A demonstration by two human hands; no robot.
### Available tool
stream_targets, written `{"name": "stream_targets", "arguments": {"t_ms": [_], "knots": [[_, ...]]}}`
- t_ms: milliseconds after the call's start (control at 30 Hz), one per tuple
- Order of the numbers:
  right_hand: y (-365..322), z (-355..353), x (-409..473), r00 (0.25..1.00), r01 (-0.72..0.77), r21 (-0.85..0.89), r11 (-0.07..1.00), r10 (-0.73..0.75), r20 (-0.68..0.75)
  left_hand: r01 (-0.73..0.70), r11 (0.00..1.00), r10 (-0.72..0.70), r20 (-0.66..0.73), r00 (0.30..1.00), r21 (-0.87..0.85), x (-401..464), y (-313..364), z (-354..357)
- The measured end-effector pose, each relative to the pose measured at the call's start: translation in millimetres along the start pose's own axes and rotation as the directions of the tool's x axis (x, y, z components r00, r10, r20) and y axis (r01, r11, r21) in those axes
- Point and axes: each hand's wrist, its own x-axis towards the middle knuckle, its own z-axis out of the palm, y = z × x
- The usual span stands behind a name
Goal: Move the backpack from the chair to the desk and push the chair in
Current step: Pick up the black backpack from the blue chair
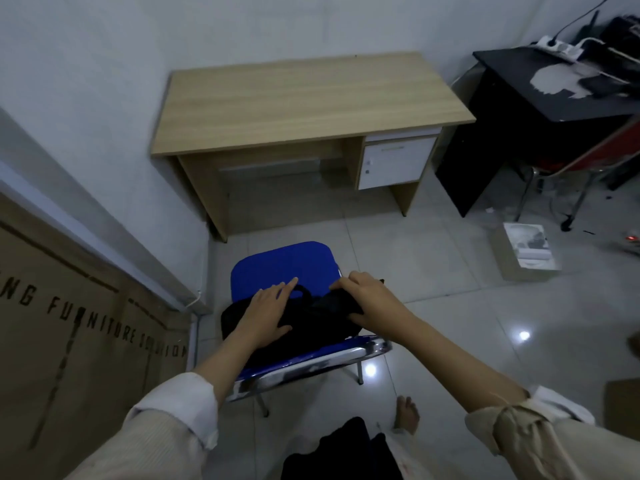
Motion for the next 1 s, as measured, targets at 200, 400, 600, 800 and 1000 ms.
{"name": "stream_targets", "arguments": {"t_ms": [200,400,600,800,1000], "knots": [[7,4,-15,0.995,-0.095,-0.083,0.992,0.093,-0.029,0.014,0.996,-0.017,0.033,0.999,0.084,13,5,2],[17,13,-27,0.970,-0.242,-0.030,0.970,0.243,0.022,0.013,0.996,-0.017,0.040,0.999,0.093,10,6,3],[10,22,-28,0.964,-0.262,0.021,0.965,0.260,0.052,-0.060,0.997,0.062,-0.020,0.998,0.056,6,17,-7],[8,16,-19,0.970,-0.243,0.072,0.967,0.242,0.026,-0.070,0.997,0.061,-0.282,0.958,-0.022,13,32,-45],[22,-3,-6,0.978,-0.189,0.152,0.970,0.199,-0.058,0.022,0.967,-0.132,-0.426,0.895,-0.253,29,49,-84]]}}
